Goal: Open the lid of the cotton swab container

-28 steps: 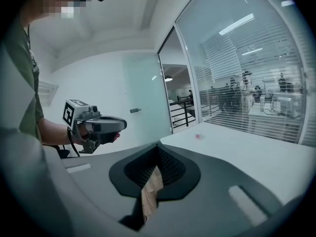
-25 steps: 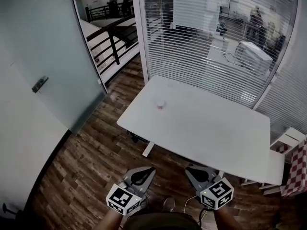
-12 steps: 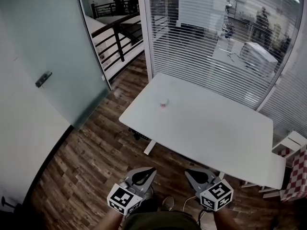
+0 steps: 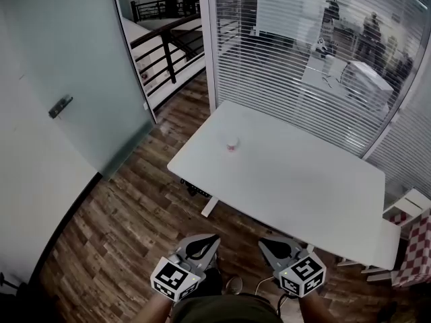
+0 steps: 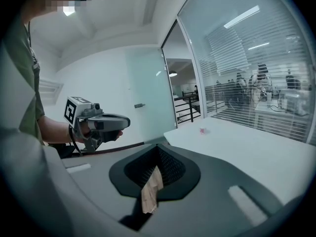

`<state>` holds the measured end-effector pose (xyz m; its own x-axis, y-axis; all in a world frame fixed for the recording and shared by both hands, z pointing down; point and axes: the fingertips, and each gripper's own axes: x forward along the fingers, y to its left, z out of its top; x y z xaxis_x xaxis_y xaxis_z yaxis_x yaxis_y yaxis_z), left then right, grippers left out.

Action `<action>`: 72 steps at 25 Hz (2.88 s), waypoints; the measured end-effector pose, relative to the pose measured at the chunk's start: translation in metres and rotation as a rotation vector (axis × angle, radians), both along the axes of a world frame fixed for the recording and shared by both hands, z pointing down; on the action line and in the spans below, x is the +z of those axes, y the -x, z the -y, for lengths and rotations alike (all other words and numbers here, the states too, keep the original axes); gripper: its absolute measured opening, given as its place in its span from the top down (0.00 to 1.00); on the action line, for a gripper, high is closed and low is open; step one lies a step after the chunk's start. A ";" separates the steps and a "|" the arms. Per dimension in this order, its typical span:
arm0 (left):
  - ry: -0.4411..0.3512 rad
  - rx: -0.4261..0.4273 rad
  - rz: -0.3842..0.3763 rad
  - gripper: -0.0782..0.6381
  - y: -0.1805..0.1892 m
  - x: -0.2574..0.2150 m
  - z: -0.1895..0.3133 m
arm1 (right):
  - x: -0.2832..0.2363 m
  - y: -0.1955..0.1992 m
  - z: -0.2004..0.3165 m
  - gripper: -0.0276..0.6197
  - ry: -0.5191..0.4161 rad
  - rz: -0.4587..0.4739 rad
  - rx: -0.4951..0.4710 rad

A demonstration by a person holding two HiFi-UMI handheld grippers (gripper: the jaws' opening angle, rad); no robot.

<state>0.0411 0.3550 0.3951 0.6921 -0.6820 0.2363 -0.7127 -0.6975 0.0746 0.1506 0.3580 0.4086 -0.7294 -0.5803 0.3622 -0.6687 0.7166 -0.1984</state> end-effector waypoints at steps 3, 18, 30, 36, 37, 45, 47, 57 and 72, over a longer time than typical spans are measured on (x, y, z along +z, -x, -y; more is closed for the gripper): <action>0.010 -0.006 -0.007 0.88 0.007 0.006 0.007 | 0.004 0.007 0.007 0.95 0.007 -0.006 -0.009; 0.061 0.008 -0.021 0.88 0.041 0.028 0.063 | 0.024 0.047 0.060 0.95 0.056 -0.035 -0.009; 0.094 0.036 -0.031 0.88 0.073 0.042 0.139 | 0.037 0.086 0.132 0.95 0.090 -0.053 0.001; 0.115 0.042 -0.037 0.88 0.092 0.051 0.179 | 0.043 0.105 0.168 0.95 0.108 -0.065 0.007; 0.117 0.043 -0.037 0.88 0.095 0.052 0.185 | 0.043 0.108 0.174 0.95 0.110 -0.067 0.007; 0.118 0.065 -0.034 0.88 0.108 0.056 0.220 | 0.049 0.116 0.207 0.95 0.119 -0.080 0.040; 0.118 0.073 -0.036 0.88 0.110 0.055 0.226 | 0.048 0.117 0.213 0.95 0.116 -0.082 0.052; 0.108 0.108 -0.047 0.88 0.121 0.047 0.247 | 0.041 0.127 0.232 0.95 0.101 -0.085 0.090; 0.157 0.081 -0.005 0.88 0.107 0.075 0.285 | 0.049 0.105 0.265 0.95 0.124 -0.080 0.087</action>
<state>-0.0656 0.0703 0.4702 0.7447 -0.5791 0.3317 -0.6540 -0.7322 0.1902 0.0451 0.0926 0.4575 -0.6446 -0.5873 0.4894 -0.7442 0.6288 -0.2255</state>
